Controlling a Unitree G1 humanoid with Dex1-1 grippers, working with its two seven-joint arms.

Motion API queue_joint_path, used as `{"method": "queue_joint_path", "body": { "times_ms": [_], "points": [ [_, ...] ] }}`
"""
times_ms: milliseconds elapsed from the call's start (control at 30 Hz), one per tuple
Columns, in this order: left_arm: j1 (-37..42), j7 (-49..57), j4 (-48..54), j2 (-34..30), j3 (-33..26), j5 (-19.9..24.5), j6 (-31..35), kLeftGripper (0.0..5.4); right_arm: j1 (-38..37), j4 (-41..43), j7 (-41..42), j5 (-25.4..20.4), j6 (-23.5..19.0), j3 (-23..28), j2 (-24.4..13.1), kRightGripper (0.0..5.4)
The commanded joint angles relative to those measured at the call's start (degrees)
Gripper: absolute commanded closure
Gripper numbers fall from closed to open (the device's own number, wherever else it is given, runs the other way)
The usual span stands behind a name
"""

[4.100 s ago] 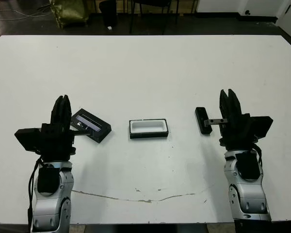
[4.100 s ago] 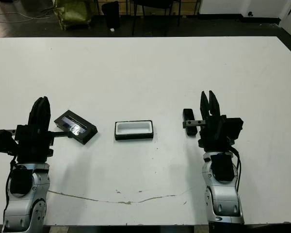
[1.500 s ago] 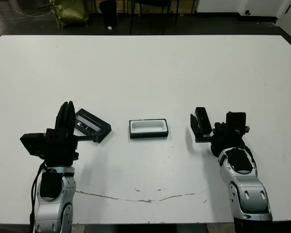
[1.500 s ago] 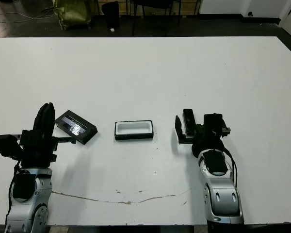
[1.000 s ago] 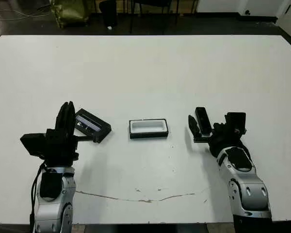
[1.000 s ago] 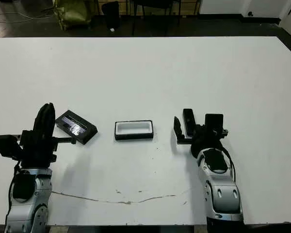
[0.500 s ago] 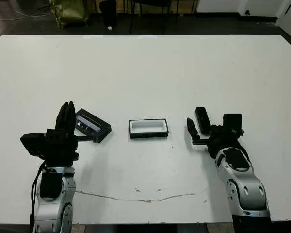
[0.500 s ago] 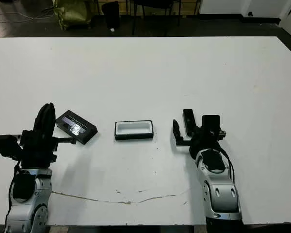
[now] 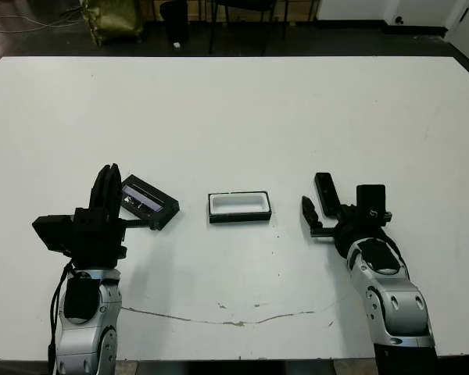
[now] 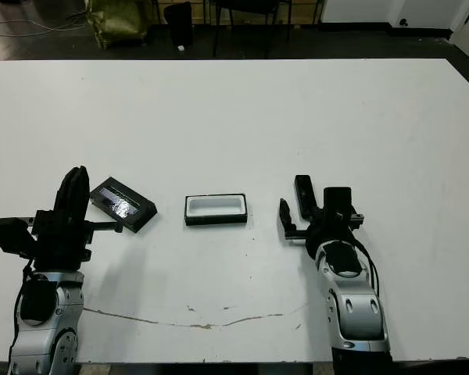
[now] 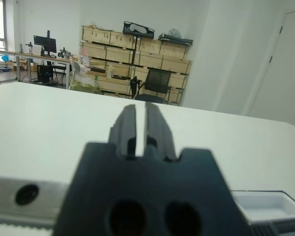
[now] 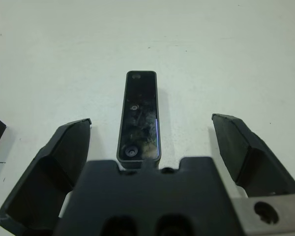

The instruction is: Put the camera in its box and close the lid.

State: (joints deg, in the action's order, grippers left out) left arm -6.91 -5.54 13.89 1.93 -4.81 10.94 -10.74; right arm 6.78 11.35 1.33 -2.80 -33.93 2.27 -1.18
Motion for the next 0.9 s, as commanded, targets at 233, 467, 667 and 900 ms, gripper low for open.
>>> {"method": "queue_joint_path", "body": {
  "times_ms": [233, 467, 667, 900],
  "points": [
    [-0.8, 0.0, -1.0, -0.7, -0.2, -0.3, 0.3, 5.4, -0.6, -1.8, -1.1, -2.6, -0.3, 2.2, 2.1, 0.83],
    [-0.8, 0.1, -0.8, -0.5, -0.2, -0.1, 0.7, 5.4, -0.6, -2.8, -2.6, -2.2, 1.5, 2.4, 2.8, 2.44],
    [-0.7, -0.4, -1.1, -0.5, -0.1, 0.3, 0.3, 5.4, -0.8, -3.1, -3.3, -2.1, 2.7, 2.4, 2.9, 3.82],
    [-0.7, -0.1, -0.6, -0.4, 0.1, 0.1, 0.8, 5.4, -0.7, -2.7, -3.3, -2.3, 2.5, 2.6, 2.8, 5.0]
  ]
}}
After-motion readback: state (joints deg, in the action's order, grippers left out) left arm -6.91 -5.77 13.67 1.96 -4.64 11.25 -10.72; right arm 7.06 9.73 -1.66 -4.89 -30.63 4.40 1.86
